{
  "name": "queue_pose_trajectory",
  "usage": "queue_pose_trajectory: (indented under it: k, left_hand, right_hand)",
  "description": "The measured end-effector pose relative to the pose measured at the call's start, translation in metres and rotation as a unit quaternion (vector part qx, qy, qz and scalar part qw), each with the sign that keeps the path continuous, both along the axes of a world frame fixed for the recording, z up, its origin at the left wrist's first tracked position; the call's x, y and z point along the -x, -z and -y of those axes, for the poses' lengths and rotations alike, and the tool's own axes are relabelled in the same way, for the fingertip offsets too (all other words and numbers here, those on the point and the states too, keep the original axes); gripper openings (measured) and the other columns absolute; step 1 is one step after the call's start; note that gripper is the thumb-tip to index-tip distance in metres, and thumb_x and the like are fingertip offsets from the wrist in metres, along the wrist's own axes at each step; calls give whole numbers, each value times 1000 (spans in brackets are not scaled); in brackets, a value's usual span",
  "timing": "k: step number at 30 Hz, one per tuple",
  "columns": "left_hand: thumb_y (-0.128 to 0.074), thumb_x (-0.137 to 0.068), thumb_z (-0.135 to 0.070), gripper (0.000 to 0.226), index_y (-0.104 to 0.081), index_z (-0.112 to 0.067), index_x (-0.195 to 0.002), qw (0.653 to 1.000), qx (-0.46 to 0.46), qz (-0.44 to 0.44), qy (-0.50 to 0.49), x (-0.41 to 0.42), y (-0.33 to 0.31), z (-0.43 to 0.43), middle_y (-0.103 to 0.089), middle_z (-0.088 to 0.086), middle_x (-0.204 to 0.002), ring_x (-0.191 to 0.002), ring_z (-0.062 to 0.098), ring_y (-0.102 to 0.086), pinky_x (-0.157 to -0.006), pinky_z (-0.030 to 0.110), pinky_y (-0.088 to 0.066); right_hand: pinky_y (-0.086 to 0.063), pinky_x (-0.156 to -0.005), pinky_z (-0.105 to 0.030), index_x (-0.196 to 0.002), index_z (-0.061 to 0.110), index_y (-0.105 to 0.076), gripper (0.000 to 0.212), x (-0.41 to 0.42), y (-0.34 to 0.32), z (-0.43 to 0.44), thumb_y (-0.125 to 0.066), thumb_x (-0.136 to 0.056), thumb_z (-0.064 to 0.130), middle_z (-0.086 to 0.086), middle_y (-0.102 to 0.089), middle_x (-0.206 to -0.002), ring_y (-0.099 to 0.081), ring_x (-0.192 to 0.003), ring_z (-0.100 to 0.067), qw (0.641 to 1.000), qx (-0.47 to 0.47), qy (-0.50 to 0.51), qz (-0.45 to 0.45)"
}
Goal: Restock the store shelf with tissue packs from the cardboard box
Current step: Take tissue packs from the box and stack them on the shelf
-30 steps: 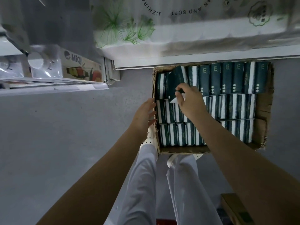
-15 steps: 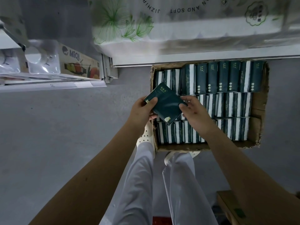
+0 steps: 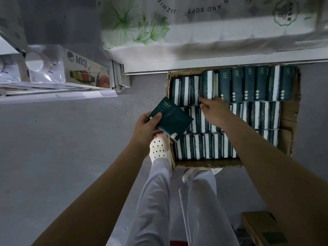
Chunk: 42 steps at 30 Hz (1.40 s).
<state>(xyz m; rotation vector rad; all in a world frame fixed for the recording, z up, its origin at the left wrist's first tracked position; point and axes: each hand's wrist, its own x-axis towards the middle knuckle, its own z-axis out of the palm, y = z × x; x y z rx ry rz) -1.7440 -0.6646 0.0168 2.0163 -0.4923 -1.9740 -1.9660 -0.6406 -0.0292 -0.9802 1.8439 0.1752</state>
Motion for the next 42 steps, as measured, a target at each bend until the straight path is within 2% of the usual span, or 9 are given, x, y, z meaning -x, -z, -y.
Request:
queue_pose_trajectory:
  k: [5, 12, 15, 19, 21, 29, 34, 40, 42]
  left_hand:
    - [-60, -95, -20, 26, -50, -14, -118, 1000, -3, 7, -7, 2, -3, -3, -64, 2, -99, -83, 16, -64, -66, 26, -52]
    - [-63, -93, -19, 26, -53, -11, -116, 999, 34, 25, -22, 11, -33, -7, -65, 7, -106, -85, 17, -68, -66, 25, -56]
    - [-64, -92, -21, 24, -55, -13, -113, 997, 66, 42, 0, 16, -59, -13, -65, 9, -111, -98, 23, -66, -77, 30, -55]
    - [-65, -92, -18, 25, -51, -10, -110, 996, 74, 35, 24, 23, -119, -18, -64, 16, -113, -97, 28, -68, -82, 36, -57]
    - [-63, -93, -20, 27, -49, -9, -114, 997, 76, 21, 27, 25, -163, -14, -64, 15, -112, -93, 25, -68, -79, 33, -58]
    - [-62, -93, -29, 17, -52, -18, -100, 980, 160, -13, 115, 28, -354, 7, -61, 1, -97, -84, 15, -57, -71, 30, -41]
    - [-62, -94, -24, 55, -33, -40, -138, 966, 214, -85, 117, 34, -438, 5, -66, 2, -105, -92, 21, -61, -79, 33, -43]
    - [-70, -85, -36, 65, -34, -68, -129, 923, 321, -107, 184, 57, -536, 5, -54, 12, -135, -121, 26, -54, -77, 30, -48]
    - [-75, -68, -50, 69, -39, -70, -123, 905, 360, -122, 191, 66, -567, 8, -49, 11, -139, -128, 24, -49, -90, 38, -52]
  right_hand:
    - [-40, -101, -36, -146, 22, -43, 42, -8, -1, -9, -38, -105, 26, -20, -43, -137, -44, -125, -36, 997, 68, 18, -17]
    - [-48, -90, -35, -131, 24, -56, 32, -10, -47, -43, -43, -103, 21, -10, -55, -128, -58, -100, -25, 969, 165, 184, 9]
    - [-53, -88, -45, -116, 30, -59, 20, -11, -87, -57, -49, -100, 23, -2, -53, -118, -58, -104, -23, 940, 214, 266, 25]
    - [-50, -70, -19, -90, 29, -49, 22, -13, -161, -72, -54, -98, 9, -6, -57, -100, -58, -85, -14, 875, 275, 396, 46]
    - [-46, -65, -17, -84, 25, -43, 28, -12, -208, -75, -52, -97, 1, -2, -54, -88, -56, -75, -7, 836, 287, 463, 63]
    - [-51, -83, -35, -114, 28, -45, 37, 9, -393, -72, -61, -92, 2, -12, -55, -97, -58, -87, -19, 754, 328, 543, 167]
    - [-48, -73, -30, -100, 28, -56, 25, 25, -477, -68, -57, -94, 5, -9, -63, -104, -62, -82, -17, 687, 372, 578, 235]
    - [-47, -70, -28, -107, 19, -57, 18, 40, -566, -65, -57, -95, 6, -7, -66, -99, -60, -83, -16, 647, 444, 554, 277]
    - [-47, -68, -27, -110, 16, -56, 18, 49, -593, -61, -57, -95, 6, -7, -65, -97, -59, -79, -15, 642, 470, 533, 287]
